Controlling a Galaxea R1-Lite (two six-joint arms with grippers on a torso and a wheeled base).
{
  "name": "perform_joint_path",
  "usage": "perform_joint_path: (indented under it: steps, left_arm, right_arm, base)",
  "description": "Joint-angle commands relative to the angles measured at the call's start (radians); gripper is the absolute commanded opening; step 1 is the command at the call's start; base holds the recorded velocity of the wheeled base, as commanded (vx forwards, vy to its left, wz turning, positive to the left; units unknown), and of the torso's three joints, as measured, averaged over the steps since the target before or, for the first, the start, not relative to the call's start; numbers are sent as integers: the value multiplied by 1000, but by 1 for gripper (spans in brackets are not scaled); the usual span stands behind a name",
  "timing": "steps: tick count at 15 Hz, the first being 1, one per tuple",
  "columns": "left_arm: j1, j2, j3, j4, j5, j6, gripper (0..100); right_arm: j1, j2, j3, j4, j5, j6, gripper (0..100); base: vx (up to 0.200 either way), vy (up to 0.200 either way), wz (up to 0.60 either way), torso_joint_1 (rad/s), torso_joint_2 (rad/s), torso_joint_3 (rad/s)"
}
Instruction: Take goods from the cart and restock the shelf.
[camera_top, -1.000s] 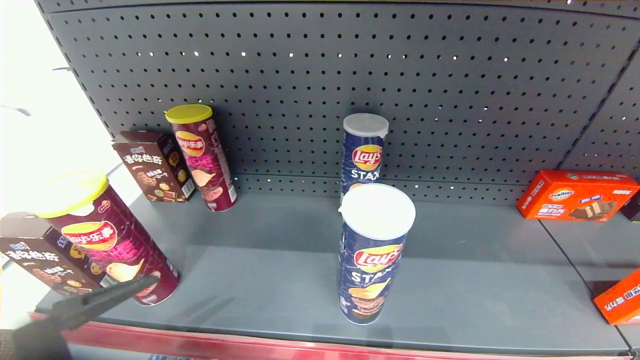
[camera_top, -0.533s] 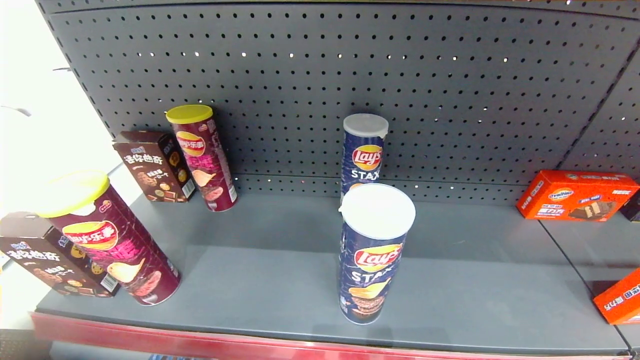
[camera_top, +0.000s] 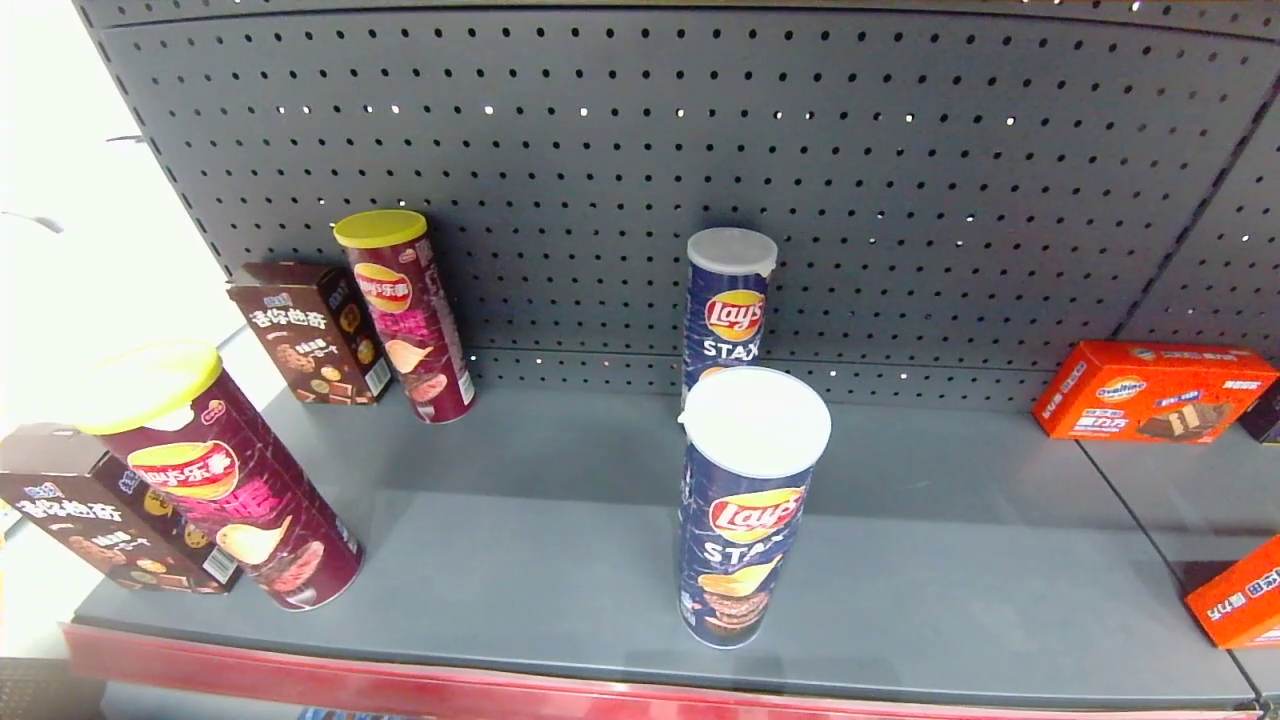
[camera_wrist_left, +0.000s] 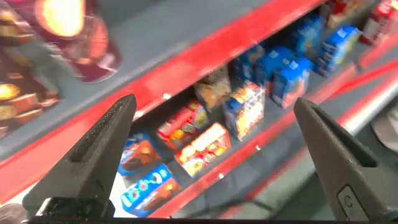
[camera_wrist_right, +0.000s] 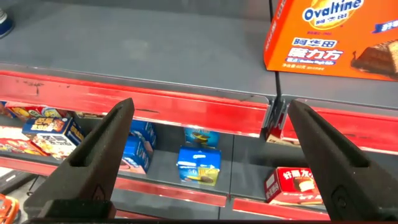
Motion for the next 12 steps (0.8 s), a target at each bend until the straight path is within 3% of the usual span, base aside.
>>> perform_joint_path:
  steps: [1, 2, 3, 4, 5, 7, 8, 11, 12]
  left_arm:
    - [150, 112, 23, -46, -24, 3, 100]
    - [190, 114, 29, -65, -34, 3, 100]
    - [288, 96, 86, -175, -41, -6, 100]
    - [338, 68, 119, -272, -40, -26, 100]
    - [351, 66, 127, -295, -40, -51, 100]
    - [365, 66, 127, -282, -41, -66, 100]
    - [424, 66, 127, -282, -43, -66, 100]
    - [510, 56, 127, -281, -43, -69, 100]
    - [555, 20, 127, -278, -41, -89, 100]
  right_arm:
    - [0, 3, -1, 0, 1, 0, 100]
    - [0, 3, 1, 0, 1, 0, 100]
    - [0, 3, -1, 0, 1, 0, 100]
    - [0, 3, -1, 0, 1, 0, 100]
    - [0, 3, -1, 0, 1, 0, 100]
    - [0, 3, -1, 0, 1, 0, 100]
    - [0, 3, -1, 0, 1, 0, 100]
    - [0, 3, 1, 0, 1, 0, 100]
    - [0, 3, 1, 0, 1, 0, 100]
  base:
    - [0, 0, 0, 0, 0, 0]
    - [0, 0, 0, 0, 0, 0]
    - [0, 0, 0, 0, 0, 0]
    - [0, 0, 0, 0, 0, 0]
    - [0, 0, 0, 0, 0, 0]
    - [0, 0, 0, 0, 0, 0]
    - [0, 0, 0, 0, 0, 0]
    - [0, 0, 0, 0, 0, 0]
    - [0, 0, 0, 0, 0, 0]
